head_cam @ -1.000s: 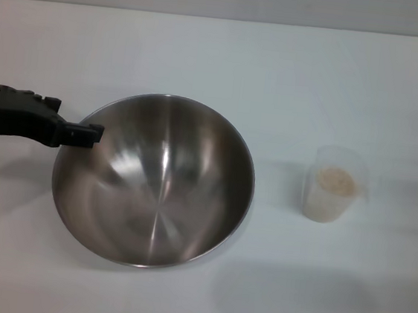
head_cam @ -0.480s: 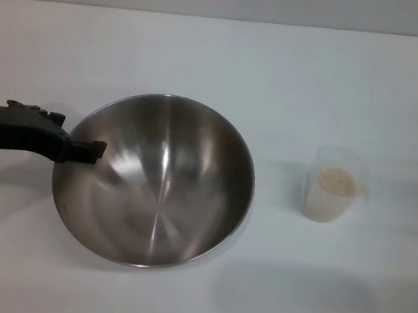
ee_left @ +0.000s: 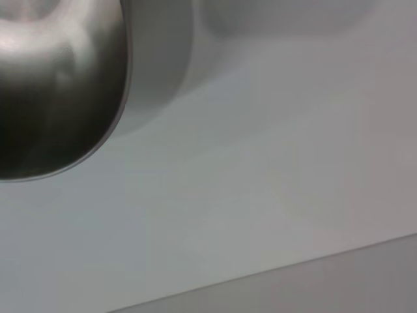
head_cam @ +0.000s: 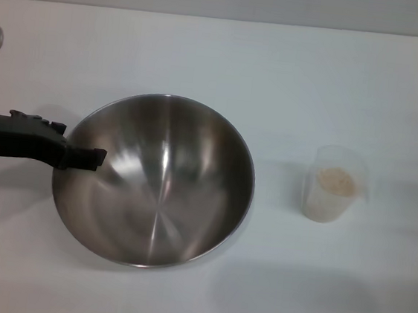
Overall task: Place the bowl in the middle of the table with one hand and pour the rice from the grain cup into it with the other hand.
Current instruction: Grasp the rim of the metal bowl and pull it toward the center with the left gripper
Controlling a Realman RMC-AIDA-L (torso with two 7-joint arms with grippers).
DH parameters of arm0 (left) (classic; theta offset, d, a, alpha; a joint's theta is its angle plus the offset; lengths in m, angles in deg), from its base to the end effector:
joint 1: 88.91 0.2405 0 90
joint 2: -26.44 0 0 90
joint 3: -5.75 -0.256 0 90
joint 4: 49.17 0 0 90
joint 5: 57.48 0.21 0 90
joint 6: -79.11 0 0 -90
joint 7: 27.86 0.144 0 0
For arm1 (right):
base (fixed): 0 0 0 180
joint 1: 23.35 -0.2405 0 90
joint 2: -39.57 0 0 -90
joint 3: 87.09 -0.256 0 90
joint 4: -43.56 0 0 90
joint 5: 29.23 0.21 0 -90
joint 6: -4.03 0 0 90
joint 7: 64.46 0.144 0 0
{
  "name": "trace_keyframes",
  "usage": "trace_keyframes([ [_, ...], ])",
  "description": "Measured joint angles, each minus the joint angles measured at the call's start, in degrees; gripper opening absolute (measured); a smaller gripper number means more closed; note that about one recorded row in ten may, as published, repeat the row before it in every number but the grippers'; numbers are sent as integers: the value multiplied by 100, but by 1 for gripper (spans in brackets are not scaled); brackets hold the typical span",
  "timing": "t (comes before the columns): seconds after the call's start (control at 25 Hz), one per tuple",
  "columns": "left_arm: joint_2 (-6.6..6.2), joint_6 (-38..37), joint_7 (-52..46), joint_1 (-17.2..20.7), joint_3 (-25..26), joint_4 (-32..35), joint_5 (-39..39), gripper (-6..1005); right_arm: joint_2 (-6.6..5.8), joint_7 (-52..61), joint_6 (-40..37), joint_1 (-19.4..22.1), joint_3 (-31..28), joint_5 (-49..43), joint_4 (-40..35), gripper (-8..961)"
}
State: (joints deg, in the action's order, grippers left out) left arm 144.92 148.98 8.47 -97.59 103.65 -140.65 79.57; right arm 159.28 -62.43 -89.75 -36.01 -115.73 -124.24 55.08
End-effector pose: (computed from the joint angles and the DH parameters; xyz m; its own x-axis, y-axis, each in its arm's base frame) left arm -0.2355 0.3113 0.0259 0.7259 0.6652 0.1749 0.6420 -0.5642 -0.5191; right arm 0.3592 0.2352 0.0372 0.6968 0.3304 -0.6366 -0.7140 0.2347 -0.6597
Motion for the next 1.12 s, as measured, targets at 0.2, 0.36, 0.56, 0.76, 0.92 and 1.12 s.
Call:
trace_keyframes([
  [0.2, 0, -8, -7, -25, -8, 81, 0, 849, 0, 0, 0, 0, 7, 0, 0, 840],
  [0.36, 0, -9, -12, -36, -12, 103, -1, 843, 0, 0, 0, 1, 8, 0, -1, 840],
  [0.56, -7, 33, -22, -93, -97, 123, -5, 835, 0, 0, 0, 0, 8, 0, -1, 840],
  [0.76, -9, 92, -38, -135, -89, 106, -41, 738, 0, 0, -11, 0, 29, 0, -1, 840],
  [0.92, -9, 102, -45, -142, -74, 73, -48, 549, 0, 0, -24, 0, 64, 6, -1, 840],
  [1.12, -3, 112, -47, -153, -73, 71, -53, 159, 0, 0, -41, 15, 70, 6, -1, 840],
])
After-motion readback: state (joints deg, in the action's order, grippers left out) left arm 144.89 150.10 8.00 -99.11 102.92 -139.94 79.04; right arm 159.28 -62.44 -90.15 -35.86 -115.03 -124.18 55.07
